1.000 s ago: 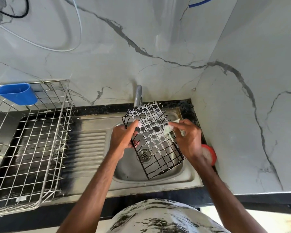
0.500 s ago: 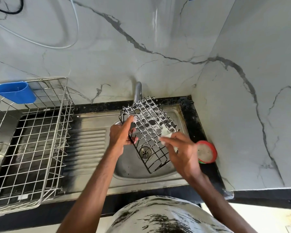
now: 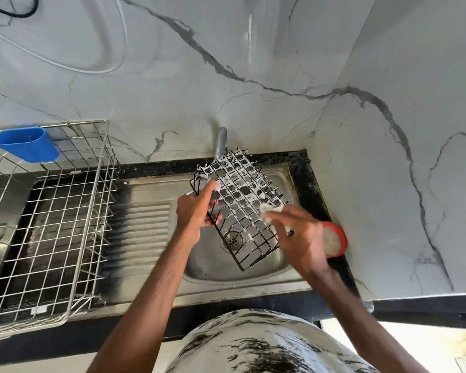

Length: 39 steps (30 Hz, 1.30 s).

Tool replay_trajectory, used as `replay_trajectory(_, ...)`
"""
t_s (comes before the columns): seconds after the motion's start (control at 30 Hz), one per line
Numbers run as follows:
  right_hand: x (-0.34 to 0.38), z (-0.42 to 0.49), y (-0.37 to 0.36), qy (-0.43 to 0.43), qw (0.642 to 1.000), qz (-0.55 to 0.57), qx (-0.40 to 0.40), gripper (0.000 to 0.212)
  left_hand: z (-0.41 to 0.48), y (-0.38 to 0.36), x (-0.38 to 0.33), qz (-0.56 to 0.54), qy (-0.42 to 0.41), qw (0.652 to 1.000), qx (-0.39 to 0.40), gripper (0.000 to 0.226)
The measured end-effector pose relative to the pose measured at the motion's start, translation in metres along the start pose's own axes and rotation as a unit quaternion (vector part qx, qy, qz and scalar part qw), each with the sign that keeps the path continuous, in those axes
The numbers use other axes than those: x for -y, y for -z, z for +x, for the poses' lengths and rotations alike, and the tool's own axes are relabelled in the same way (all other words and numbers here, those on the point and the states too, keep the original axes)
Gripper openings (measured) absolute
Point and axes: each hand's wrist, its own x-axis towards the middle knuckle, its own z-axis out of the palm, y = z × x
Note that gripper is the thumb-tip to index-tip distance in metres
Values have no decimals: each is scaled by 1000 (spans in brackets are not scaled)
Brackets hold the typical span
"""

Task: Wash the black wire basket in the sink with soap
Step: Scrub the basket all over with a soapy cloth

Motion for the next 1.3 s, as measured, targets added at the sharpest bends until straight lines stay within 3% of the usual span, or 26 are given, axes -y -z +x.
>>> replay_trajectory(0.2, 30, -32, -24, 115, 987, 32, 107, 33, 6, -3, 4, 9, 3, 1000, 7, 52)
replay_trajectory(0.37, -3, -33, 1, 59, 998, 10, 23, 30, 8, 0, 4, 12, 20, 1000, 9, 55)
replay_trajectory(0.53, -8, -30, -3, -8, 1000, -15, -21, 29, 10, -3, 3, 26, 20, 999, 16, 39)
replay_trajectory(0.73, 18, -43, -19, 94, 995, -3, 8, 28, 17, 2, 3, 32, 40, 998, 36, 53)
replay_trajectory(1.07, -12, -35, -19, -95, 989, -47, -105, 31, 32, 15, 5, 57, 28, 996, 68, 48)
replay_trajectory(1.23, 36, -56, -51, 16, 999, -21, -41, 37, 37, 21, 8, 64, 47, 993, 87, 51)
replay_trajectory(1.3, 31, -54, -49, 10, 999, -20, -42, 38, 39, 24, 9, 71, 51, 991, 98, 51)
